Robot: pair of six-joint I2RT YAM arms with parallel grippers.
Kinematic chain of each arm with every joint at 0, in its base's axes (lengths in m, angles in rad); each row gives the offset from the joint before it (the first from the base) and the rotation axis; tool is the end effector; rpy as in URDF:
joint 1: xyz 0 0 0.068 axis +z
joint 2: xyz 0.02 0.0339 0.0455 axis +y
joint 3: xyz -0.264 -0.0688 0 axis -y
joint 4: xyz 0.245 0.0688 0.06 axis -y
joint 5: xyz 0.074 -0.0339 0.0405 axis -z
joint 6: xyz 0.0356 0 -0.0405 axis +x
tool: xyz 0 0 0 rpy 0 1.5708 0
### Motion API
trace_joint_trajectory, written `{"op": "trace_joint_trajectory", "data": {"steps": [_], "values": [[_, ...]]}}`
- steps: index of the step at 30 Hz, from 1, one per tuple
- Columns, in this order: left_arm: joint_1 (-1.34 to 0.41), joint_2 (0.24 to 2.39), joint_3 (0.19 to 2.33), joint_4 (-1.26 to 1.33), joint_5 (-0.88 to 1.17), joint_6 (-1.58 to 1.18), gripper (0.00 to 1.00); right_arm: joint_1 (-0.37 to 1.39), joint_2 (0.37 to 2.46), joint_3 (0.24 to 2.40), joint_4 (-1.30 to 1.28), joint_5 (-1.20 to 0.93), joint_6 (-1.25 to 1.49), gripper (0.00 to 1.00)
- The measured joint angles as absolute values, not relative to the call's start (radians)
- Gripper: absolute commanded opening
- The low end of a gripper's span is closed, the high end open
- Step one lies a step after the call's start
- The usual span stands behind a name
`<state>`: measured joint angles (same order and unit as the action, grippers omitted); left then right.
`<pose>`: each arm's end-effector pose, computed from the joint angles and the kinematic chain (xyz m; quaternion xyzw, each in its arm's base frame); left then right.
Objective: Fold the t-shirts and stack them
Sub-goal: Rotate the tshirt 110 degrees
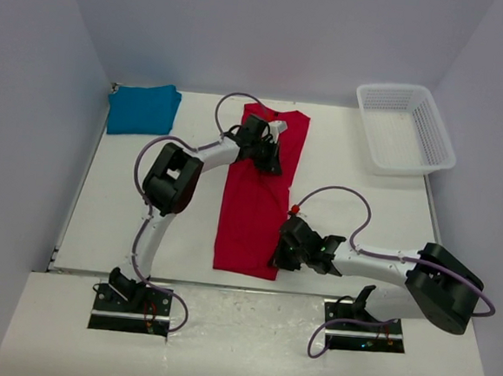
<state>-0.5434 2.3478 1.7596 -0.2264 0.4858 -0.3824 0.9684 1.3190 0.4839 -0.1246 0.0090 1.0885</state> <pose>0.4319 -0.2803 0.1390 0.1610 0.8920 -0.3600 0.2208 0.1283 0.1860 0.1380 0.0586 0.9519 0.2554 0.1589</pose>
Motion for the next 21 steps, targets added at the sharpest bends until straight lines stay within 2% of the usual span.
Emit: {"op": "trace_joint_trajectory", "data": {"steps": [9, 21], "values": [[-0.543, 2.466, 1.950, -0.256, 0.478, -0.370, 0.00, 1.000, 1.288, 0.477, -0.173, 0.014, 1.111, 0.00], [-0.506, 2.659, 2.211, -0.244, 0.614, -0.404, 0.00, 1.031, 1.252, 0.483, -0.265, 0.070, 1.178, 0.00]]}}
